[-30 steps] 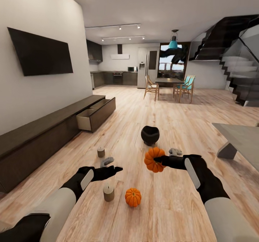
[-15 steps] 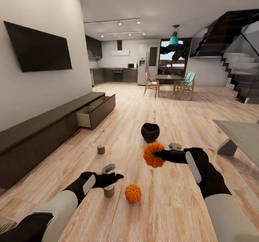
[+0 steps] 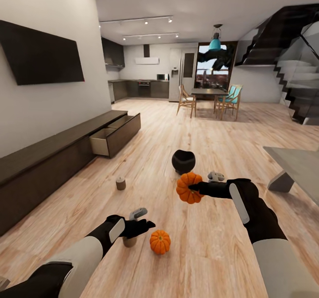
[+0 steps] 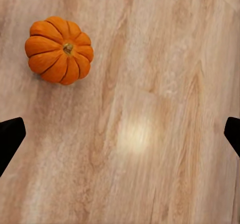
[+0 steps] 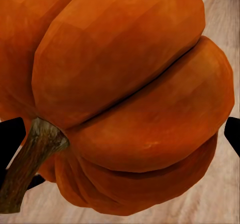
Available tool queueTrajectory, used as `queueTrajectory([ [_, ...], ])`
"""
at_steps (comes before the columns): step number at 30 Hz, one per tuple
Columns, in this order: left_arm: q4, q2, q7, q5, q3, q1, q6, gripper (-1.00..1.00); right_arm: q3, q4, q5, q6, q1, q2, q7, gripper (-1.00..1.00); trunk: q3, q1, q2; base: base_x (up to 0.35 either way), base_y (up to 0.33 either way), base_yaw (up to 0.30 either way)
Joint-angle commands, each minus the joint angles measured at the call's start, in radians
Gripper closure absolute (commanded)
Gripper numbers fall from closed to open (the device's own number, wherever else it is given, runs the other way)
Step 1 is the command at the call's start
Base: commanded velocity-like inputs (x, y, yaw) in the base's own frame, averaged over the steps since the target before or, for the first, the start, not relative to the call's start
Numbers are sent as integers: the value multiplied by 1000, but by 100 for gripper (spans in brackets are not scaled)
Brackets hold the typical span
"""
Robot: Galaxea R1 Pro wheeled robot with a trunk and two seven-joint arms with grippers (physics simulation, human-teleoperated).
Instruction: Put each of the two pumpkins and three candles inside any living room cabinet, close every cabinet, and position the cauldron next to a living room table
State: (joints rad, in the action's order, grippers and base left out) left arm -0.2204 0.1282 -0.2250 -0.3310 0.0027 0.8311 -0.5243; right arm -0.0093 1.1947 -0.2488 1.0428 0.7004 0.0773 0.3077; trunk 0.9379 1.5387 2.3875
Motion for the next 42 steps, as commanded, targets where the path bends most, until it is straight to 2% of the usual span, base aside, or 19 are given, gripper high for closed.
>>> queueTrajectory([
  [1, -1, 0, -2, -3, 0, 0, -7, -100, 0, 1, -2, 4, 1, 0, 4, 100, 3, 0, 0, 74, -54, 0],
  [4, -1, 0, -8, -4, 0, 0, -10, -100, 1, 3, -1, 4, 1, 0, 4, 100, 8, 0, 0, 34, -25, 0],
  [6, 0, 1, -38, -5, 0, 0, -15, -100, 4, 26, -1, 4, 1, -1, 4, 100, 11, 0, 0, 6, -5, 0],
  [8, -1, -1, -103, -4, -1, 0, -17, -100, 7, 49, -2, 4, 1, -2, 4, 100, 14, 0, 0, 2, -2, 0],
  [13, -6, -9, -163, -3, 0, 0, -22, -100, 8, 78, -3, 4, -1, -3, 4, 100, 22, 0, 0, 0, 0, 0],
  [22, -47, -18, -165, 5, -1, 0, -88, -100, 9, 104, -3, 4, -1, -4, 4, 100, 37, 0, 0, 15, 0, 0],
  [26, -53, -17, -163, 62, 0, 1, -110, -100, 10, 109, -3, 4, -2, -4, 4, 100, 43, 0, 0, 166, 0, 0],
  [27, -55, -14, -159, 111, 1, 2, -143, -100, 11, 112, -3, 4, -2, -5, 4, 100, 45, 0, 0, 286, -5, 0],
  [29, -58, -11, -156, 128, 1, 4, -166, -100, 11, 114, -3, 4, -2, -5, 4, 100, 48, 0, 0, 307, -38, 0],
  [32, -59, -6, -152, 137, 2, 23, -180, -100, 11, 120, -3, 4, -2, -5, 4, 100, 53, 0, 0, 320, -76, 0],
  [35, -60, -2, -150, 142, 2, 71, -189, -100, 11, 130, -3, 4, -2, -5, 4, 100, 58, 0, 0, 172, -54, 0],
  [42, -60, 2, -152, 141, 0, 83, -185, -100, 11, 133, -3, 4, -2, -5, 4, 100, 69, 0, 0, 25, -11, 0],
])
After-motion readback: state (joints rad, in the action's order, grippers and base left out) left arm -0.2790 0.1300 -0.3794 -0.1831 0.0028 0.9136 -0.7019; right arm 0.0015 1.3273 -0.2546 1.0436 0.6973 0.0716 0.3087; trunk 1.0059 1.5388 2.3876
